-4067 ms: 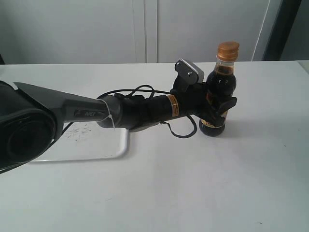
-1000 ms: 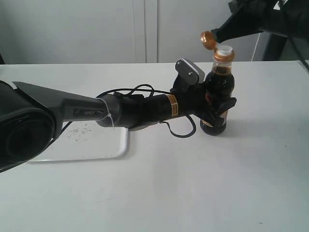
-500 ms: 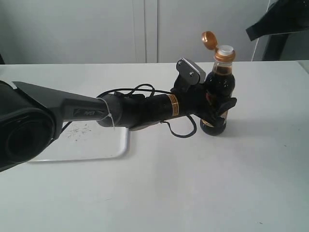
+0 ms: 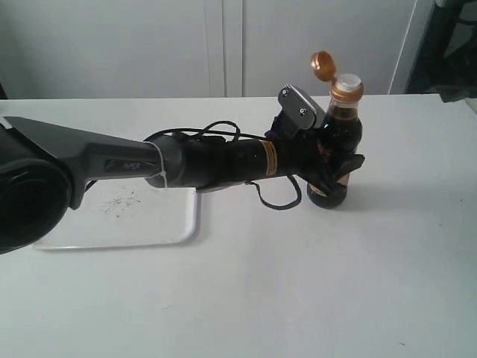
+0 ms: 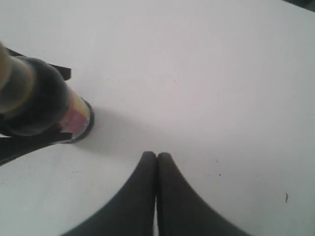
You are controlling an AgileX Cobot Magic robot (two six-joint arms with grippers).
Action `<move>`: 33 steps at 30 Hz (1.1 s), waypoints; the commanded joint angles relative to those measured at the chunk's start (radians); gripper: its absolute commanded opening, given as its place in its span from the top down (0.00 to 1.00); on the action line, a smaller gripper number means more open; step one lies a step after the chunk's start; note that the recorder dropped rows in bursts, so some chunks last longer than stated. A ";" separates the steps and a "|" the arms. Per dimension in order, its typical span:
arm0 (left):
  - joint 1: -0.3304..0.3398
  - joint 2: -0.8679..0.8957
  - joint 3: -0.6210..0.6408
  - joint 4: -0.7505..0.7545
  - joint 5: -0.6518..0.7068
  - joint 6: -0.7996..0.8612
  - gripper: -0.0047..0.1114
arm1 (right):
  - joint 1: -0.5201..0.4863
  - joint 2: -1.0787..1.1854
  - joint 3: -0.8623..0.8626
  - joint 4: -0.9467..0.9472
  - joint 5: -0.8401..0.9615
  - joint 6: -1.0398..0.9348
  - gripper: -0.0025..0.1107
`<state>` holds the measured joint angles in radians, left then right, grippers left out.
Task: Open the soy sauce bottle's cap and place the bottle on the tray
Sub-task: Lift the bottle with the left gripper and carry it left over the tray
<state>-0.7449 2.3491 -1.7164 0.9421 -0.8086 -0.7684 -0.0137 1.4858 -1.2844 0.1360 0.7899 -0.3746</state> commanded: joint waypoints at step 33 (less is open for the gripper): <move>0.191 -0.700 0.660 -0.210 0.033 0.256 0.96 | 0.065 0.003 0.121 0.077 -0.195 -0.009 0.98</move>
<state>-0.5818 1.7124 -1.0801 0.7566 -0.6691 -0.5173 0.0313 1.4858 -1.1642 0.2072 0.5971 -0.3728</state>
